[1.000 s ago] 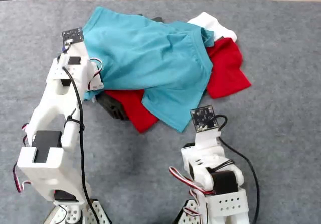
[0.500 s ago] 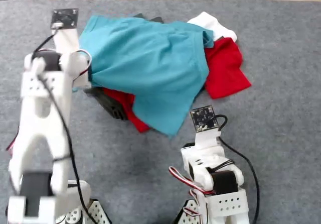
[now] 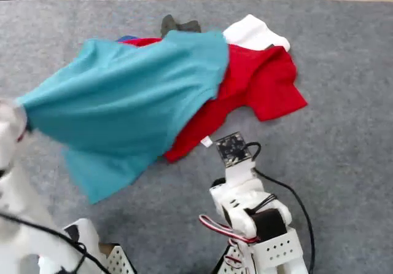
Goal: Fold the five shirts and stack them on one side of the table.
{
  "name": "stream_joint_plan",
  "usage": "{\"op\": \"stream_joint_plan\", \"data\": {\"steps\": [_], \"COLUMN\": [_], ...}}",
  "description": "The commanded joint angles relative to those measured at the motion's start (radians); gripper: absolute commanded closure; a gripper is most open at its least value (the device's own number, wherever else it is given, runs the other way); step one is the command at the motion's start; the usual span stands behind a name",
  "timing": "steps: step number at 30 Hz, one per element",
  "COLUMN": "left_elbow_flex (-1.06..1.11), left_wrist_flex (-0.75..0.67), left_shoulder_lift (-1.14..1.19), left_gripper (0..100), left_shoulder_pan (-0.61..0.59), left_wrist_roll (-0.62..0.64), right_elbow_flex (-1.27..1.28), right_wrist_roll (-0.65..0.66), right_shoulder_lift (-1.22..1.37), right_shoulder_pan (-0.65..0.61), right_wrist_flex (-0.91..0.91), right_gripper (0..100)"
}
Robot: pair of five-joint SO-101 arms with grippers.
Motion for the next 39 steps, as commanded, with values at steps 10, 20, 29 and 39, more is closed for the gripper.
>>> {"op": "stream_joint_plan", "data": {"steps": [10, 20, 29, 39], "left_elbow_flex": [0.136, 0.67, 0.763, 0.766], "left_wrist_flex": [0.052, -0.057, -0.084, -0.077], "left_shoulder_lift": [-0.365, -0.62, -0.73, -0.729], "left_gripper": [97, 97, 97, 97], "left_shoulder_pan": [-0.387, -0.349, -0.34, -0.355], "left_wrist_roll": [-0.123, -0.195, -0.209, -0.368], "right_elbow_flex": [-0.036, -0.134, -0.274, -0.812], "right_wrist_roll": [-0.009, 0.023, -0.035, -0.034], "right_shoulder_lift": [-0.082, -0.079, 0.097, 0.854], "right_shoulder_pan": [0.161, -0.005, -0.055, -0.072], "right_wrist_flex": [-0.292, -0.308, -0.206, -0.204], "right_gripper": [98.4, 98.4, 98.4, 98.4]}}
